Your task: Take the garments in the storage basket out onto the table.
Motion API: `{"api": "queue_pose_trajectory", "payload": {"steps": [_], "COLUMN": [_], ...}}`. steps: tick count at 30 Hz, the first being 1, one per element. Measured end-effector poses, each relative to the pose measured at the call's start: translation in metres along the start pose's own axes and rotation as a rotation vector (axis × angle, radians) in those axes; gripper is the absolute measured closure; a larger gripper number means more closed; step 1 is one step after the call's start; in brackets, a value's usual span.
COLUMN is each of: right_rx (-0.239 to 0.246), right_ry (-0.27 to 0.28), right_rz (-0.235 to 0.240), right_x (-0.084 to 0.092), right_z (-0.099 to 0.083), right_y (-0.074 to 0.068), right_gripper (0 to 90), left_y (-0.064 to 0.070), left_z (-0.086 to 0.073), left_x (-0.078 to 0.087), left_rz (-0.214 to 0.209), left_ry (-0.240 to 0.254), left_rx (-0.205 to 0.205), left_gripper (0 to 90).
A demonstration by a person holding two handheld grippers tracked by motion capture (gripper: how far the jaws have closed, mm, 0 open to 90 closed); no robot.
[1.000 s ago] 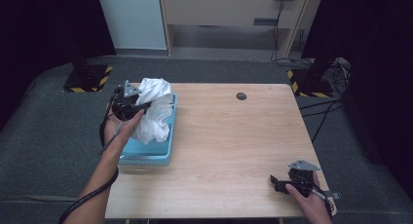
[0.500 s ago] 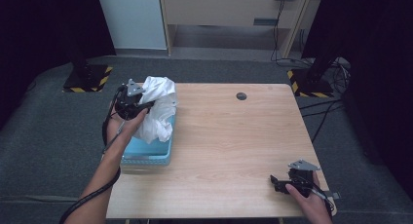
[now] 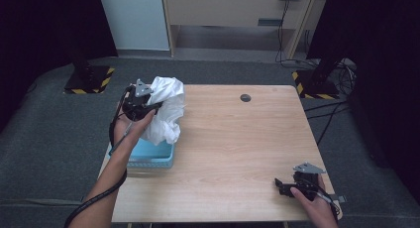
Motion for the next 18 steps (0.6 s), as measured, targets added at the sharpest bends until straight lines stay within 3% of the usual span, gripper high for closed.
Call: {"api": "queue_pose_trajectory", "payload": {"steps": [18], "right_rx": [0.000], "right_ry": [0.000], "right_rz": [0.000], "right_x": [0.000], "right_z": [0.000], "right_y": [0.000], "right_gripper": [0.3], "left_y": [0.015], "left_z": [0.010], "left_x": [-0.008], "left_rz": [-0.021], "left_ry": [0.004], "left_rx": [-0.020], "left_gripper": [65.8]}}
Point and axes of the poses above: each handheld gripper's, and its own axes: x roughly backward along the jaws, z roughly out of its top, y roughly to its right, the point moved 8 cm from there along -x, roughly forward along the jaws, and after that the axes turned 15 degrees about -y, right-handed, at the moved point
